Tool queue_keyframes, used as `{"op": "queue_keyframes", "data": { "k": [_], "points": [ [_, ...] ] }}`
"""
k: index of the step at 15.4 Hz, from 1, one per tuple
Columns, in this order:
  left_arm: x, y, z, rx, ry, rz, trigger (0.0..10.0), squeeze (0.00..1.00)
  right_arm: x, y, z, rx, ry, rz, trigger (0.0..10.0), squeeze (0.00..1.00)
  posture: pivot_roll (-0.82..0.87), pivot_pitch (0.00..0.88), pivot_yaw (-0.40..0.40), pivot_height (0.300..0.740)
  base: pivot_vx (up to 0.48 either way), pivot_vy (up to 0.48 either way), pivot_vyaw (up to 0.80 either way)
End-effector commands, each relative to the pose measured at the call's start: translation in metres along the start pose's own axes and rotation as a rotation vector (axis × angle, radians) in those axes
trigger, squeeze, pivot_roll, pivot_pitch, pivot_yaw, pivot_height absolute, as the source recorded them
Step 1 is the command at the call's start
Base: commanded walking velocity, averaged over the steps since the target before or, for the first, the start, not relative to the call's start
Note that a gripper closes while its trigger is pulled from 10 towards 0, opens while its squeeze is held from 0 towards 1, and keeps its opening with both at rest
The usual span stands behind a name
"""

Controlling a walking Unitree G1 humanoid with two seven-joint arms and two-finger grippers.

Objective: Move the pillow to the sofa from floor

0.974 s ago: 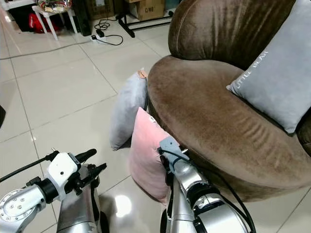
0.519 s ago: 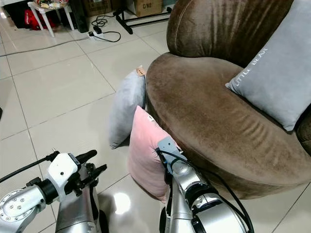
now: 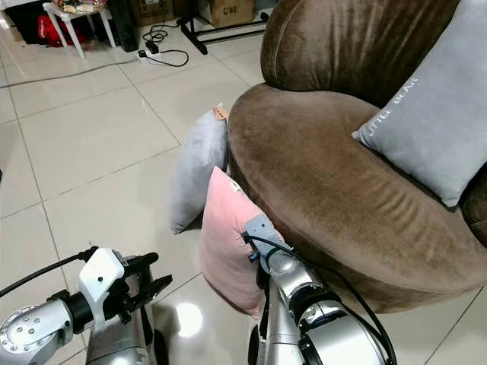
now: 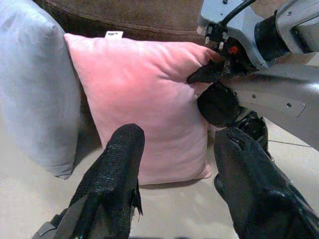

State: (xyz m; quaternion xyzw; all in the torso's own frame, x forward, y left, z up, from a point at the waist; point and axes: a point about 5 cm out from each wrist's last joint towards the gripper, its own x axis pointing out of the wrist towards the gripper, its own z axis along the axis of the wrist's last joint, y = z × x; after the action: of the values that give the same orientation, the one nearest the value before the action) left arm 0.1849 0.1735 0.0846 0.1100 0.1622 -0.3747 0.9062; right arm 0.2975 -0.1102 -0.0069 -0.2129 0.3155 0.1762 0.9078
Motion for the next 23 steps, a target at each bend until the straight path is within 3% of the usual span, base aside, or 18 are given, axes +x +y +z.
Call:
{"op": "queue_keyframes", "data": {
  "k": [1, 9, 11, 13, 15, 16, 18, 20, 21, 22, 23],
  "points": [
    [0.000, -0.003, 0.001, -0.008, 0.002, -0.020, 10.0, 0.00, 0.000, 0.003, -0.004, 0.002, 0.020, 0.019, 0.0, 0.00, 0.09, 0.041, -0.055, 0.457, 0.000, 0.000, 0.00],
    [0.010, 0.000, 0.005, -0.009, -0.025, -0.003, 10.0, 0.00, 0.000, 0.016, 0.004, 0.034, -0.058, 0.134, 0.0, 0.00, 0.09, 0.000, -0.061, 0.457, 0.000, 0.000, 0.00],
    [0.011, 0.006, 0.008, -0.028, -0.061, 0.064, 10.0, 0.00, -0.005, 0.019, 0.032, 0.116, -0.269, 0.249, 0.0, 0.00, 0.09, 0.000, -0.070, 0.457, 0.000, 0.000, 0.00],
    [0.011, 0.009, 0.009, -0.033, -0.078, 0.093, 10.0, 0.00, -0.008, 0.016, 0.043, 0.150, -0.349, 0.280, 0.0, 0.00, 0.09, 0.000, -0.075, 0.457, 0.000, 0.000, 0.00],
    [0.010, 0.018, 0.016, -0.027, -0.130, 0.186, 10.0, 0.00, -0.031, -0.006, 0.068, 0.292, -0.559, 0.319, 0.0, 0.00, 0.09, 0.000, -0.076, 0.457, 0.000, 0.000, 0.00],
    [0.009, 0.019, 0.017, -0.027, -0.137, 0.196, 10.0, 0.00, -0.035, -0.009, 0.071, 0.307, -0.581, 0.317, 0.0, 0.00, 0.09, 0.000, -0.076, 0.457, 0.000, 0.000, 0.00],
    [0.000, 0.029, 0.034, -0.023, -0.215, 0.280, 10.0, 0.00, -0.104, -0.076, 0.122, 0.518, -0.925, 0.226, 0.0, 0.00, 0.07, 0.000, -0.069, 0.457, 0.000, 0.000, 0.00],
    [-0.001, 0.030, 0.041, -0.005, -0.239, 0.294, 10.0, 0.00, -0.139, -0.111, 0.145, 0.530, -1.074, 0.172, 0.0, 0.00, 0.06, 0.000, -0.066, 0.457, 0.000, 0.000, 0.00],
    [0.000, 0.031, 0.053, 0.016, -0.283, 0.305, 10.0, 0.00, -0.189, -0.162, 0.170, 0.460, -1.235, 0.046, 0.0, 0.00, 0.05, 0.000, -0.065, 0.457, 0.000, 0.000, 0.00],
    [0.000, 0.031, 0.056, 0.020, -0.293, 0.307, 10.0, 0.00, -0.199, -0.173, 0.174, 0.431, -1.251, 0.004, 0.0, 0.00, 0.05, 0.000, -0.065, 0.457, 0.000, 0.000, 0.00],
    [0.002, 0.032, 0.062, 0.027, -0.309, 0.306, 10.0, 0.00, -0.214, -0.189, 0.175, 0.336, -1.226, -0.105, 3.2, 0.00, 0.05, 0.000, -0.063, 0.457, 0.000, 0.000, 0.00]
  ]
}}
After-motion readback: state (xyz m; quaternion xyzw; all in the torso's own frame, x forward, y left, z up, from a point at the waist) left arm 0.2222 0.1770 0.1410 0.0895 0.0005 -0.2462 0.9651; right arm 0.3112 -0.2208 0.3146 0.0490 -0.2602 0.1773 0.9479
